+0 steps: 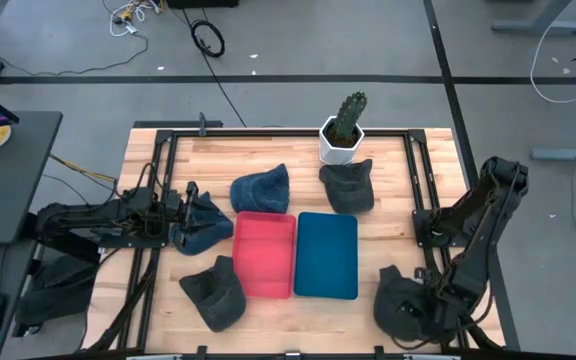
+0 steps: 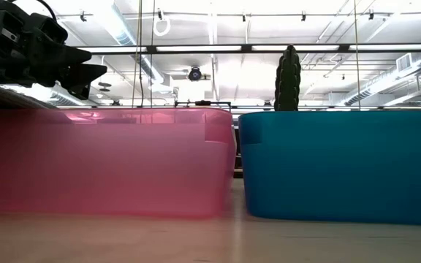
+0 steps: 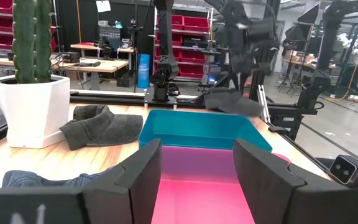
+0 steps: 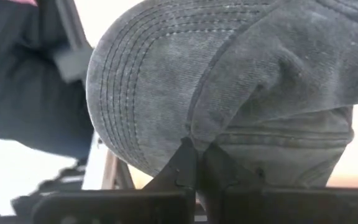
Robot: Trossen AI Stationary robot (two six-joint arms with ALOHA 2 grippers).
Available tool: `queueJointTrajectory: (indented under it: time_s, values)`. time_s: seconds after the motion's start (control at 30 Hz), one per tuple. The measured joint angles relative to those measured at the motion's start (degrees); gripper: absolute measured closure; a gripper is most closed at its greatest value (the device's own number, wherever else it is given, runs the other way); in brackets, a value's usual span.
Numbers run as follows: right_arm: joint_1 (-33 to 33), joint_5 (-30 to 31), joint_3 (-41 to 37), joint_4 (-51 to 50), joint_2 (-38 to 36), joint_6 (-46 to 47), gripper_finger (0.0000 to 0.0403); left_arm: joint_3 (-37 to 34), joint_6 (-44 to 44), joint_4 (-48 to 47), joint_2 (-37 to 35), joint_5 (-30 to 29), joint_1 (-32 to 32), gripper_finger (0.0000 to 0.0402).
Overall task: Pick & Place hat
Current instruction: Put the bottom right black cap in the blue bin
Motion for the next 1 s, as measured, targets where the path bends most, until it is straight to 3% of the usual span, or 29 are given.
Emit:
queueJointTrajectory:
  time_s: [0.3,0.77,1.0]
  values:
    - [-5.22,9.31,8.84,-8.29,-4.36,-9.63,0.0401,0.01,0.0,0.0,-0.01,0.0,-0.02,0.0197]
    - [-29.59,5.33,11.93,-6.43,-4.32,-41.09,0.0403,0.01,0.0,0.0,0.01,-0.02,-0.01,0.0197]
    - [-37.45,2.79,11.95,-2.71,-3.06,-53.24,0.0403,0.01,0.0,0.0,0.01,-0.01,-0.01,0.0197]
